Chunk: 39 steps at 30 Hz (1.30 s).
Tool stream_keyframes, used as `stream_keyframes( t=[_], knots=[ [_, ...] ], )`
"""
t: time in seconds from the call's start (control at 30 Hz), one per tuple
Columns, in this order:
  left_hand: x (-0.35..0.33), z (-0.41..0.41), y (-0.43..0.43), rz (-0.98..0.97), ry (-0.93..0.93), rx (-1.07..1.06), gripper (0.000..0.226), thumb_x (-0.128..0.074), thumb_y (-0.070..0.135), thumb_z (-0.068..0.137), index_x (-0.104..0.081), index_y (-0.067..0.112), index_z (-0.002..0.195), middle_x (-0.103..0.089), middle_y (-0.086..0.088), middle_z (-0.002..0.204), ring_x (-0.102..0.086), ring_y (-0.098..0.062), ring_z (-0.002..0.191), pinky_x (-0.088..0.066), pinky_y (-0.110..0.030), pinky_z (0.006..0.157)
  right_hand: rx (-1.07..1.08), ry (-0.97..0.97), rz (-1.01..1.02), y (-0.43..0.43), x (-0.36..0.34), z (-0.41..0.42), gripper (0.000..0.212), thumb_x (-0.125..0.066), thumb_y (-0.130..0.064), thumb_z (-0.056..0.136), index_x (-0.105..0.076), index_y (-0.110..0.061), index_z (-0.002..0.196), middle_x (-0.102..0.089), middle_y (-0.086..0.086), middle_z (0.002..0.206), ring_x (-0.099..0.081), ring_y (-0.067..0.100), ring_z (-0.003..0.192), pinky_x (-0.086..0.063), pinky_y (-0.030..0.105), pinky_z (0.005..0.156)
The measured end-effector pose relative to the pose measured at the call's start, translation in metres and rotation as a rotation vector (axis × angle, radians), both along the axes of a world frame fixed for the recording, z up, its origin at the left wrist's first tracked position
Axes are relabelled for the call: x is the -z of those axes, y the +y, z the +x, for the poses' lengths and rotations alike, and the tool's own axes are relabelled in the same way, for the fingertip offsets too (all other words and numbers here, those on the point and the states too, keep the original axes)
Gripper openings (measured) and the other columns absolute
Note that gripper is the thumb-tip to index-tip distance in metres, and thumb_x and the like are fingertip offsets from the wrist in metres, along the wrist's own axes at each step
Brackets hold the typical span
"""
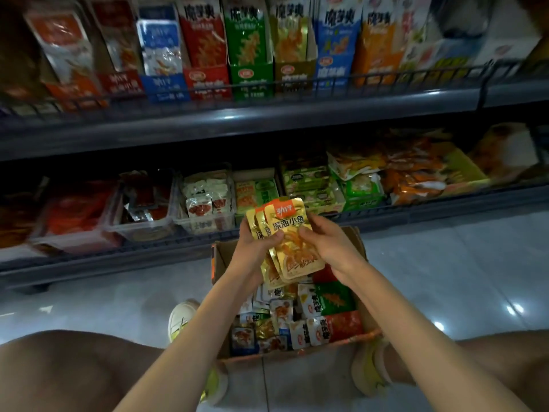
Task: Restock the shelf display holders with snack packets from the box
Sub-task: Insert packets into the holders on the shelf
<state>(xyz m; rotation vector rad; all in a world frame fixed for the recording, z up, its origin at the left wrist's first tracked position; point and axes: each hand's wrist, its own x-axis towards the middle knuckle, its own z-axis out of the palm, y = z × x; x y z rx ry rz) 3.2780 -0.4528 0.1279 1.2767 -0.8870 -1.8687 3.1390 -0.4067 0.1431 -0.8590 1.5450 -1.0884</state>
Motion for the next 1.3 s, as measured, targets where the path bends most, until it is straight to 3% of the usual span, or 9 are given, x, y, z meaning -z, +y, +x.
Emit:
stream_keyframes(
  t=[0.13, 0.27, 0.37, 0.47, 0.6, 0.77, 0.9, 1.07, 1.3],
  knots=[
    [-0.028, -0.007, 0.001, -0.006, 0.093, -0.033, 0.047, -0.058, -0.001, 0.089, -0.044, 0.016, 0.131, -0.065, -0.013, 0.114, -0.066, -0.03, 0.095, -0.056, -0.041, 0.068, 0.022, 0.041, -0.089, 0.0, -0.022, 0.018, 0.033, -0.041, -0.023, 0.102, -0.049, -0.023, 0.134, -0.063, 0.001, 0.121, -0.061, 0.019, 0.111, -0.05, 0.043, 0.095],
    [-0.063, -0.011, 0.002, 0.012, 0.136, 0.014, 0.027, -0.054, 0.01, 0.094, -0.051, 0.015, 0.12, -0.068, -0.012, 0.103, -0.068, -0.028, 0.086, -0.054, -0.038, 0.066, 0.0, 0.005, -0.154, 0.003, -0.047, 0.022, 0.041, -0.045, -0.02, 0.1, -0.042, -0.027, 0.141, -0.062, 0.0, 0.124, -0.062, 0.016, 0.109, -0.053, 0.039, 0.091],
    [-0.09, -0.012, -0.004, -0.103, 0.071, 0.116, 0.031, -0.056, 0.015, 0.094, -0.05, 0.012, 0.124, -0.069, -0.012, 0.102, -0.068, -0.025, 0.082, -0.055, -0.038, 0.069, 0.051, -0.088, -0.199, 0.003, -0.071, 0.011, 0.034, -0.053, -0.01, 0.096, -0.056, -0.023, 0.127, -0.069, -0.001, 0.107, -0.068, 0.016, 0.097, -0.056, 0.033, 0.08],
    [-0.122, -0.014, -0.014, -0.133, 0.03, 0.208, 0.032, -0.058, 0.019, 0.093, -0.049, 0.015, 0.123, -0.069, -0.009, 0.102, -0.068, -0.024, 0.085, -0.055, -0.039, 0.072, 0.082, -0.159, -0.243, 0.001, -0.1, 0.003, 0.03, -0.056, -0.002, 0.091, -0.062, -0.027, 0.106, -0.071, -0.004, 0.098, -0.07, 0.017, 0.091, -0.057, 0.035, 0.077],
    [-0.162, -0.023, -0.024, -0.163, -0.018, 0.206, 0.026, -0.06, 0.013, 0.091, -0.058, 0.003, 0.115, -0.071, -0.014, 0.098, -0.069, -0.025, 0.082, -0.056, -0.036, 0.068, 0.115, -0.091, -0.31, -0.007, -0.129, -0.002, 0.035, -0.059, -0.003, 0.09, -0.059, -0.021, 0.121, -0.068, 0.002, 0.109, -0.069, 0.021, 0.096, -0.056, 0.044, 0.085],
    [-0.189, -0.037, -0.03, -0.199, 0.067, 0.042, 0.017, -0.067, 0.007, 0.086, -0.063, 0.002, 0.102, -0.071, -0.018, 0.094, -0.069, -0.031, 0.082, -0.056, -0.045, 0.075, 0.141, -0.06, -0.413, -0.019, -0.16, -0.009, 0.035, -0.058, -0.004, 0.091, -0.058, -0.027, 0.117, -0.067, 0.002, 0.112, -0.068, 0.022, 0.098, -0.055, 0.047, 0.086],
    [-0.199, -0.045, -0.038, -0.353, 0.075, 0.067, 0.015, -0.059, 0.012, 0.092, -0.061, 0.014, 0.106, -0.072, -0.009, 0.097, -0.07, -0.023, 0.085, -0.055, -0.038, 0.072, 0.167, -0.007, -0.436, -0.035, -0.174, -0.015, 0.034, -0.06, -0.004, 0.09, -0.061, -0.034, 0.105, -0.069, 0.001, 0.107, -0.067, 0.022, 0.1, -0.053, 0.049, 0.089],
    [-0.22, -0.058, -0.075, -0.503, 0.035, 0.125, 0.027, -0.053, 0.01, 0.095, -0.057, 0.011, 0.121, -0.07, -0.008, 0.106, -0.069, -0.021, 0.091, -0.054, -0.033, 0.073, 0.168, 0.057, -0.481, -0.073, -0.197, -0.033, 0.046, -0.062, -0.002, 0.088, -0.053, -0.022, 0.129, -0.067, 0.001, 0.112, -0.066, 0.018, 0.102, -0.054, 0.048, 0.088],
    [-0.239, -0.078, -0.114, -0.369, 0.099, 0.074, 0.018, -0.055, 0.005, 0.093, -0.06, 0.009, 0.11, -0.07, -0.009, 0.093, -0.069, -0.021, 0.079, -0.053, -0.033, 0.064, 0.147, 0.109, -0.499, -0.114, -0.208, -0.051, 0.041, -0.059, -0.005, 0.091, -0.053, -0.021, 0.128, -0.067, -0.002, 0.111, -0.066, 0.016, 0.101, -0.056, 0.044, 0.086]
  ],
)
